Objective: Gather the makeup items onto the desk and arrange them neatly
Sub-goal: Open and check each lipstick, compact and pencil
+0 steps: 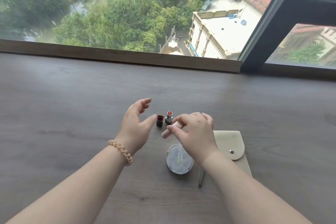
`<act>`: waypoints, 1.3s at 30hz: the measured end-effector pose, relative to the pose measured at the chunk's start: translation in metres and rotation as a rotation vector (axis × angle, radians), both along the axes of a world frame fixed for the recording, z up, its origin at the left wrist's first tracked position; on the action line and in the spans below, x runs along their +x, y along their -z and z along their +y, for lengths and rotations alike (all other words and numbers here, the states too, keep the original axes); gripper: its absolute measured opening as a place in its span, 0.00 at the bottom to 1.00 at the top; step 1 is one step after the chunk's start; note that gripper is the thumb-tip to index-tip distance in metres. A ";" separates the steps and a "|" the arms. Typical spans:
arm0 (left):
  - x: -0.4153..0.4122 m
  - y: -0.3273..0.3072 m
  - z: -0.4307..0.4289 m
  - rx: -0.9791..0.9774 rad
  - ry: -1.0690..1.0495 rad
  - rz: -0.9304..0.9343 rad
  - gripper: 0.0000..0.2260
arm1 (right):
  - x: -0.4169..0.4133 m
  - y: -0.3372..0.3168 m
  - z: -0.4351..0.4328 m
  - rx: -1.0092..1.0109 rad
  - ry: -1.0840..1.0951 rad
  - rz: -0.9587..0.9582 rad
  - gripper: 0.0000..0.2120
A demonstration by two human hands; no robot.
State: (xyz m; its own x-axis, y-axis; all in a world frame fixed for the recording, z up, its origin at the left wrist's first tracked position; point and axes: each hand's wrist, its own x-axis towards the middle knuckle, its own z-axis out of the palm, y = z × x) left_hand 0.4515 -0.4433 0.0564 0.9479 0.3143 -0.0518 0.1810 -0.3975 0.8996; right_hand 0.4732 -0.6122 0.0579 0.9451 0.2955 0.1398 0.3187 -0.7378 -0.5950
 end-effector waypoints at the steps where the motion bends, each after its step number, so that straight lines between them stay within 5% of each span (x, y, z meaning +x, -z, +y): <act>1: -0.005 -0.012 -0.003 -0.047 0.058 -0.022 0.17 | -0.002 -0.016 -0.005 0.196 0.023 0.156 0.11; 3: -0.014 -0.037 -0.011 -0.161 0.237 0.004 0.16 | -0.005 -0.045 -0.014 0.624 0.042 0.431 0.12; 5: -0.020 -0.060 -0.023 -0.174 0.380 0.036 0.15 | -0.008 -0.068 -0.023 0.785 0.065 0.465 0.13; 11: -0.027 -0.127 -0.063 0.148 0.461 -0.150 0.22 | -0.016 -0.125 -0.052 0.327 0.061 0.209 0.30; 14: -0.030 -0.149 -0.078 0.169 0.485 -0.186 0.24 | -0.024 -0.145 -0.062 0.301 0.086 0.006 0.28; 19: -0.053 -0.172 -0.109 -0.548 0.512 0.067 0.20 | -0.043 -0.159 -0.089 0.173 -0.019 -0.715 0.25; 21: -0.059 -0.175 -0.115 -0.528 0.505 0.088 0.18 | -0.044 -0.162 -0.104 0.095 -0.073 -0.807 0.23; 23: -0.059 -0.180 -0.116 -0.371 0.469 0.051 0.18 | -0.044 -0.167 -0.116 0.074 -0.091 -0.590 0.28; 25: -0.056 -0.184 -0.115 -0.235 0.437 0.009 0.17 | -0.046 -0.169 -0.123 0.263 -0.135 -0.164 0.31; 27: -0.056 -0.188 -0.113 -0.137 0.423 -0.009 0.16 | -0.048 -0.169 -0.129 0.378 -0.172 0.048 0.20; 29: -0.057 -0.190 -0.112 -0.109 0.420 -0.012 0.16 | -0.049 -0.172 -0.133 0.446 -0.205 0.107 0.12; 33: -0.061 -0.193 -0.117 -0.094 0.412 -0.026 0.14 | -0.049 -0.179 -0.131 0.460 -0.224 0.135 0.25; 37: -0.062 -0.196 -0.117 -0.118 0.368 -0.036 0.14 | -0.049 -0.184 -0.128 0.465 -0.230 0.145 0.10; 39: -0.063 -0.197 -0.115 -0.142 0.364 -0.031 0.14 | -0.049 -0.186 -0.128 0.482 -0.230 0.184 0.13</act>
State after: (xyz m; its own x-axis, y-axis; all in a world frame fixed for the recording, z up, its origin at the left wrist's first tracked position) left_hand 0.3885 -0.5580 0.2535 0.9979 -0.0510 -0.0402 0.0230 -0.3020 0.9530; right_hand 0.4242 -0.7405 0.2437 0.8852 0.4405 0.1494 0.2986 -0.2920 -0.9086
